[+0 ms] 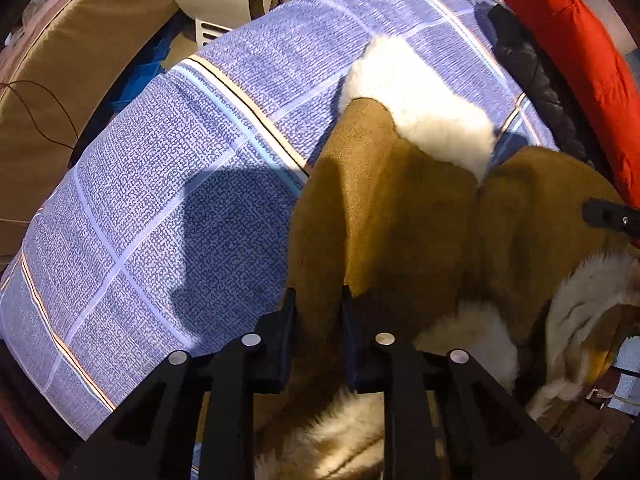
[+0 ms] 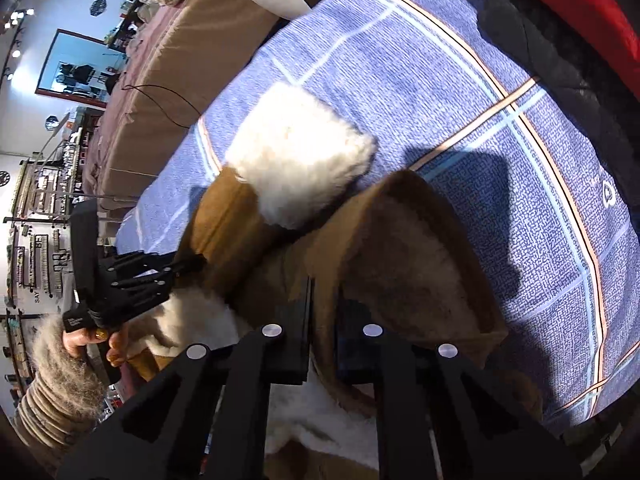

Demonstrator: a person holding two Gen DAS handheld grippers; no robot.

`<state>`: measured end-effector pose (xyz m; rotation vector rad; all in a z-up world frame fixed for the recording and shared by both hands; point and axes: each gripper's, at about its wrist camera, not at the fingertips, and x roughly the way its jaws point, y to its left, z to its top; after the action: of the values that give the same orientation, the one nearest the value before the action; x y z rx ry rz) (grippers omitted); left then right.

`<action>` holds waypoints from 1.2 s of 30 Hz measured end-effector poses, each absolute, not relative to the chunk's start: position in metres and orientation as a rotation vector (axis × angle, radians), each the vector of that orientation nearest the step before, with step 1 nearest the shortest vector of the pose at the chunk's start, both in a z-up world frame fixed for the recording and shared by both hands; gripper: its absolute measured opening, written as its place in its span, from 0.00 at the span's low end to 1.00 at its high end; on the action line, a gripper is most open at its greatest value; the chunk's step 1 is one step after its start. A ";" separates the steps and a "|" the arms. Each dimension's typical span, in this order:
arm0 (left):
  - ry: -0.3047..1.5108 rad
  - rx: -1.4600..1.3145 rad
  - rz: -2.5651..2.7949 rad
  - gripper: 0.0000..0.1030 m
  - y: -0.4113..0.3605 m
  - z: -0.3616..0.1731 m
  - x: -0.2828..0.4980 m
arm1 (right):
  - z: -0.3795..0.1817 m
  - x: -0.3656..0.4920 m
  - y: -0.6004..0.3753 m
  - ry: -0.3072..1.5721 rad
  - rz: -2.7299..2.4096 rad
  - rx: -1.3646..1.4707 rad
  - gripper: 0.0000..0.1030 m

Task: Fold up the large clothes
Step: 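Lift the jacket by its shoulders with both grippers and shake it open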

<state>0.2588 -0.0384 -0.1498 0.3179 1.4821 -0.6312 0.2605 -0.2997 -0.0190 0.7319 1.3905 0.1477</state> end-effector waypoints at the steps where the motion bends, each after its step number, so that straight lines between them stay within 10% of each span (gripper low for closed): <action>1: 1.462 0.284 -0.646 0.15 -0.035 -0.138 0.251 | -0.005 0.258 -0.296 1.370 0.177 0.736 0.07; 19: 0.824 -0.026 -0.441 0.13 0.123 0.179 0.074 | 0.324 0.216 -0.182 0.734 0.827 0.421 0.05; 31: 0.941 -0.208 -0.105 0.14 0.203 0.105 0.148 | 0.232 0.343 -0.084 0.948 0.758 0.368 0.07; 34: 1.012 -0.240 0.011 0.14 0.233 0.063 0.170 | 0.189 0.357 -0.072 1.048 0.717 0.415 0.23; 36: 1.035 -0.370 0.051 0.15 0.263 0.035 0.177 | 0.171 0.356 -0.078 1.049 0.668 0.458 0.71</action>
<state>0.1772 0.2630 0.0354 -0.3701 1.0346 0.0512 0.3558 -0.0784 0.1710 0.4578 1.0489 0.6685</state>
